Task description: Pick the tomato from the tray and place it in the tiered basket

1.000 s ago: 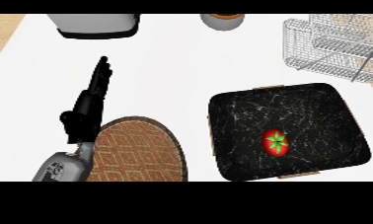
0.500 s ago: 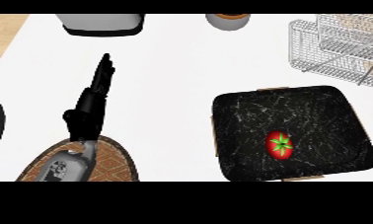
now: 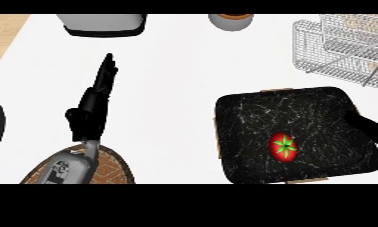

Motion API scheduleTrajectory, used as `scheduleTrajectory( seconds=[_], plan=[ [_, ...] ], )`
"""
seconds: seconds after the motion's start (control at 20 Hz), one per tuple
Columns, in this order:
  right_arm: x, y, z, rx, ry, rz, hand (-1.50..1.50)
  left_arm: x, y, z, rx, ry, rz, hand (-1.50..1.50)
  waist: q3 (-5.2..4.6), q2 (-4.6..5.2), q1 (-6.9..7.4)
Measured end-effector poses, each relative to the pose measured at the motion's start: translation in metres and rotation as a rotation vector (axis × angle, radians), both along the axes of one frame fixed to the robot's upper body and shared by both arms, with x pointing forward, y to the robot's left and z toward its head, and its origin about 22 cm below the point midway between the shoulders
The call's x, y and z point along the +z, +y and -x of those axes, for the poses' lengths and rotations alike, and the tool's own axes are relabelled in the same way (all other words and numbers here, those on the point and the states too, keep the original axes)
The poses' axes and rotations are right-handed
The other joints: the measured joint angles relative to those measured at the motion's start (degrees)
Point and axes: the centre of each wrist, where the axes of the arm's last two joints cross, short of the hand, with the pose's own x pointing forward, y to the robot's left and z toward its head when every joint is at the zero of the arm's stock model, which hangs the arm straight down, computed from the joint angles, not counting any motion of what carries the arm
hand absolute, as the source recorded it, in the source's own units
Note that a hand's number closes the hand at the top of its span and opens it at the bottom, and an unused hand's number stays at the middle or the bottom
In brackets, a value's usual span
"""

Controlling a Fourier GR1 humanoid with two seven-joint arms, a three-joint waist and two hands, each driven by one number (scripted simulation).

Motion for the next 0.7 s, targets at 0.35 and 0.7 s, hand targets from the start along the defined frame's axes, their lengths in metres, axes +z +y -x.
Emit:
scheduleTrajectory(
  seconds=[0.35, 0.7],
  plan=[
    [-0.005, 0.009, 0.001, -0.013, 0.027, 0.071, -1.50, -0.001, -0.004, 0.005, 0.007, 0.003, -0.001, 0.00, 0.04, -0.08, -0.33],
    [-0.012, 0.019, 0.003, 0.001, -0.018, 0.175, -1.50, -0.003, -0.005, 0.004, -0.006, 0.001, 0.002, 0.00, 0.07, -0.02, -0.23]
  ],
)
